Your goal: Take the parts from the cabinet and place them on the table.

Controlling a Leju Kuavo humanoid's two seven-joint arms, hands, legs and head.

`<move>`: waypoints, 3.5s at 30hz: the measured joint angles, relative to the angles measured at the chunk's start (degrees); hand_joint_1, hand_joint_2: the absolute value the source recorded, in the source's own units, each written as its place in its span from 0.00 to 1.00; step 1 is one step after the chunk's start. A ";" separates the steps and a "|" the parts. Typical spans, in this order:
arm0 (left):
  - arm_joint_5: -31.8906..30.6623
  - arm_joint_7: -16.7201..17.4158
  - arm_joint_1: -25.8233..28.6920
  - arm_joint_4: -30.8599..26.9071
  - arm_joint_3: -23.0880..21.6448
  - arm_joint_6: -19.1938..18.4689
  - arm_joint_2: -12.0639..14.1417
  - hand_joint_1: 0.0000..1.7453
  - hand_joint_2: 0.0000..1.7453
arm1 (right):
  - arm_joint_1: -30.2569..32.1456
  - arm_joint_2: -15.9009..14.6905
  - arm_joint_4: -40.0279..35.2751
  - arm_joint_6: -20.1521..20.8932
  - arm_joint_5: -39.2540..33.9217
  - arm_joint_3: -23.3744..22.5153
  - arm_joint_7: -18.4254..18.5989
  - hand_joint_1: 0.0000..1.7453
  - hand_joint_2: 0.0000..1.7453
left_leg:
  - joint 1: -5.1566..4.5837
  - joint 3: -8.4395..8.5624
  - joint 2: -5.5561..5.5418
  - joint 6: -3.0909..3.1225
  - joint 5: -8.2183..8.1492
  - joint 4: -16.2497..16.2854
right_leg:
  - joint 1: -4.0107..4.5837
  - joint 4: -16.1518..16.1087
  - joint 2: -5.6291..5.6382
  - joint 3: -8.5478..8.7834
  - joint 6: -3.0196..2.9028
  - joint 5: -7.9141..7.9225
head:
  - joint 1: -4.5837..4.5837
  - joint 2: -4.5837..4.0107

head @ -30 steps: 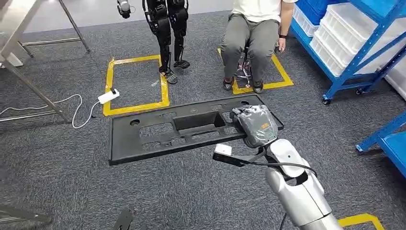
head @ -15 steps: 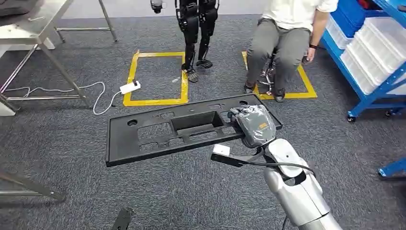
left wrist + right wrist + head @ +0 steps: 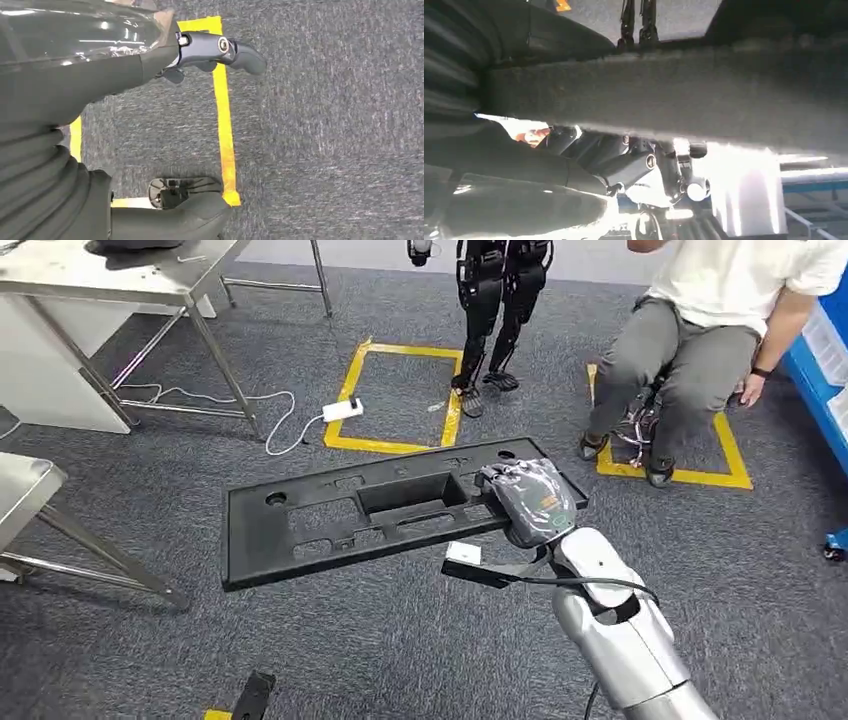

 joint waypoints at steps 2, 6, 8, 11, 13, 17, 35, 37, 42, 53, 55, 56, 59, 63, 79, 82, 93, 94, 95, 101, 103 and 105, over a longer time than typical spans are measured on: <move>0.41 0.02 -0.04 0.02 0.30 0.28 0.04 0.00 1.00 | -0.34 0.24 0.11 0.02 0.04 -0.02 0.00 0.99 1.00 | -0.40 -1.13 5.82 -0.19 -2.14 2.99 | 0.05 -0.17 -1.02 0.07 -1.13 0.18 | -0.47 0.00; 0.13 0.15 -0.20 0.02 0.41 0.17 -0.15 0.00 1.00 | -0.26 0.31 0.52 0.02 0.13 0.02 -0.02 0.99 1.00 | -0.37 -8.51 8.09 -0.16 -8.80 18.66 | 1.18 -0.15 -3.77 0.07 -1.84 -0.16 | -0.50 0.00; -0.18 0.42 -0.15 0.04 0.44 0.26 -0.15 0.00 1.00 | -0.27 0.31 0.83 0.02 0.42 0.13 -0.02 0.99 1.00 | -0.53 -6.37 8.28 0.47 -6.13 14.72 | 1.62 -0.15 -5.18 0.16 -2.03 -0.29 | -0.50 0.00; 0.02 0.74 -0.25 0.04 0.59 0.63 -0.09 0.00 1.00 | -0.36 0.31 0.83 0.00 0.44 0.35 -0.02 0.99 1.00 | -2.20 1.35 13.54 2.52 -2.55 1.35 | 1.94 -0.18 -7.05 0.70 -2.31 -0.61 | -0.41 0.00; -0.22 0.79 -0.25 0.04 0.61 0.44 -0.04 0.00 1.00 | -0.41 0.22 0.83 0.00 0.46 0.44 -0.02 0.99 1.00 | -2.59 1.26 12.46 2.84 -2.17 1.06 | 2.11 -0.22 -8.18 0.61 -1.92 -0.80 | -0.39 0.00; -0.05 1.07 -0.03 0.07 0.70 0.79 -0.04 0.00 1.00 | -0.63 0.26 0.81 0.02 0.46 0.59 -0.02 0.99 1.00 | -1.71 2.62 9.76 3.60 -0.81 -1.45 | 2.04 1.06 -5.61 0.59 -1.19 -2.07 | -0.24 0.00; -0.59 1.27 0.11 0.31 0.79 0.66 -0.22 0.00 1.00 | -1.01 0.31 1.38 0.42 1.14 0.85 0.59 0.99 1.00 | -0.45 -5.59 7.86 -0.05 -7.89 13.57 | 0.39 -0.73 -2.67 0.38 -1.79 0.19 | -0.70 0.00; -0.72 1.25 0.22 0.37 0.76 0.52 -0.26 0.00 1.00 | -1.02 0.31 1.38 0.83 1.16 0.85 0.68 0.99 1.00 | -0.45 -8.23 8.19 -0.06 -8.80 18.41 | 0.77 -0.73 -4.15 0.38 -1.94 0.08 | -0.72 0.00; -0.77 1.35 0.04 0.39 0.76 0.61 0.06 0.00 1.00 | -1.93 0.44 1.40 1.25 1.11 0.83 0.63 0.99 1.00 | -1.75 1.38 13.01 1.94 -1.92 0.96 | 1.91 -0.73 -7.40 0.88 -1.92 -0.52 | -0.57 0.00; -0.68 1.40 0.10 0.48 0.81 0.66 -0.18 0.00 1.00 | -2.23 0.15 1.68 1.68 1.07 0.83 0.59 0.99 1.00 | -0.93 2.06 4.62 3.53 -0.40 -0.92 | 0.76 15.93 -1.75 -7.76 -0.01 -6.35 | -0.33 0.00; -0.83 1.25 0.11 0.48 0.81 0.52 -0.20 0.00 1.00 | -2.31 -0.02 1.81 1.75 1.09 0.83 0.57 0.99 1.00 | -0.60 2.08 2.78 3.11 -0.63 -0.44 | 0.18 6.52 -1.07 -3.70 1.57 -1.70 | -0.26 0.00; -1.03 1.22 0.10 0.48 0.81 0.55 -0.20 0.00 1.00 | -2.43 -0.04 1.86 1.79 1.03 0.83 0.55 0.99 1.00 | -0.49 1.96 2.05 2.68 -0.92 0.02 | -0.34 1.27 0.56 -1.32 2.22 0.37 | -0.20 0.00; -0.94 1.18 0.08 0.48 0.81 0.61 -0.11 0.00 1.00 | -3.12 -0.09 2.25 2.34 0.44 0.85 0.46 0.99 1.00 | -0.66 0.97 0.54 1.56 -0.95 0.58 | 0.00 0.08 1.43 -0.62 0.65 0.36 | 0.00 0.00; -1.27 1.07 0.08 0.48 0.79 0.28 0.20 0.00 1.00 | -6.31 -0.39 3.35 3.63 -1.58 0.52 -0.09 0.99 1.00 | -0.85 -0.39 4.98 0.57 -2.41 2.73 | -0.23 -0.19 -0.82 -0.53 -1.07 0.64 | -0.55 0.00; -1.84 1.49 -0.92 0.46 1.64 0.61 -0.13 0.00 1.00 | -11.62 -2.43 8.98 1.60 -5.64 -2.16 -1.01 0.99 1.00 | -0.84 1.18 8.79 3.24 -0.27 -0.35 | 1.13 3.93 -3.94 -1.07 -0.44 -3.27 | -0.64 0.00; -1.97 1.57 -1.23 0.46 1.70 0.39 -0.61 0.00 1.00 | -11.01 -3.06 9.31 1.75 -5.62 -2.23 -1.05 0.99 1.00 | -0.78 1.11 5.99 3.38 -0.29 -0.32 | 0.79 16.82 -1.79 -7.95 -0.55 -7.51 | -0.09 0.00; -2.03 2.12 -0.36 0.50 1.81 0.72 -0.92 0.00 1.00 | -11.44 -3.34 9.94 2.23 -5.12 -2.34 -0.98 0.99 1.00 | -0.84 -0.09 2.67 0.87 -1.52 1.47 | 0.06 -0.32 -1.94 -1.22 -0.43 1.30 | -0.06 0.00; -2.03 2.12 -0.44 0.50 1.81 0.72 -1.05 0.00 1.00 | -11.48 -3.28 9.94 2.23 -5.11 -2.34 -0.96 0.99 1.00 | -0.93 -1.38 5.78 0.45 -3.18 4.17 | 0.05 -0.34 -2.41 -1.16 -1.39 1.18 | -0.86 0.00; -2.03 2.12 -0.56 0.50 1.81 0.70 -1.03 0.00 1.00 | -11.47 -3.26 9.94 2.25 -5.14 -2.34 -0.98 0.99 1.00 | -0.75 -3.45 7.37 0.21 -5.19 8.24 | 0.24 -0.33 -2.81 -1.11 -1.54 1.07 | -0.87 0.00; -2.36 2.16 -0.58 0.48 1.81 0.94 -1.14 0.00 1.00 | -11.52 -2.97 10.14 3.08 -4.85 -1.92 -0.98 0.99 1.00 | -0.54 -3.70 9.26 0.57 -2.04 7.77 | 0.67 -0.32 -6.68 -0.33 -2.09 0.31 | -0.90 0.00; -2.27 2.16 -0.80 0.48 1.84 0.96 -1.07 0.00 1.00 | -11.74 -2.86 10.14 3.08 -4.87 -1.92 -0.98 0.99 1.00 | -1.81 0.04 13.94 1.50 -1.06 1.03 | 1.30 -0.31 -7.79 0.19 -1.67 -0.13 | -0.87 0.00; -2.23 2.10 -0.91 0.46 1.88 0.92 -1.07 0.00 1.00 | -12.08 -2.84 10.14 3.10 -4.87 -1.92 -0.98 0.99 1.00 | -1.83 -0.11 12.11 1.91 -0.90 0.90 | 1.48 -0.43 -9.04 0.37 -1.15 -0.43 | -0.79 0.00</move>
